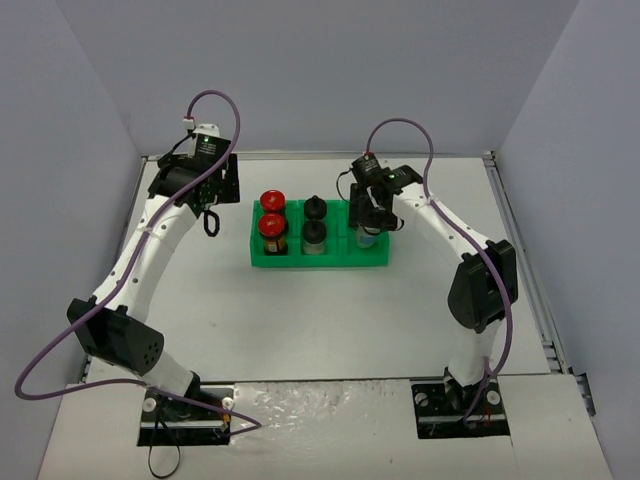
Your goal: Organize the condiment bottles
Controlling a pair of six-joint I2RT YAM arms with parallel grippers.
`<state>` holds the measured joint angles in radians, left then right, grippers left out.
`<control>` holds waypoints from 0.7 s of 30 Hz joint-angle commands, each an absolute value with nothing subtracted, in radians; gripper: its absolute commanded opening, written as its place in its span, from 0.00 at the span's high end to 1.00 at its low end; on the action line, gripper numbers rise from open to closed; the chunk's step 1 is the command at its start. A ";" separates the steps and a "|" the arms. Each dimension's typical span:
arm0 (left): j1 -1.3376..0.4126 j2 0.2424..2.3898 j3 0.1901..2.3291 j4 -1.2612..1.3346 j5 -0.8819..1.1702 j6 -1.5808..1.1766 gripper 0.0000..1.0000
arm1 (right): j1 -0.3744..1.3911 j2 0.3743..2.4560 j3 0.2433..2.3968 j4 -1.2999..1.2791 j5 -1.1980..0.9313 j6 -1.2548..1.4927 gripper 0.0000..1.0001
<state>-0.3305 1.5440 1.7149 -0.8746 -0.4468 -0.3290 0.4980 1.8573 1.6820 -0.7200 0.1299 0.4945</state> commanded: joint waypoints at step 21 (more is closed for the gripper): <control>-0.322 1.529 1.763 -0.853 -0.472 -0.330 0.09 | 0.500 1.874 1.599 -0.612 0.101 0.471 0.99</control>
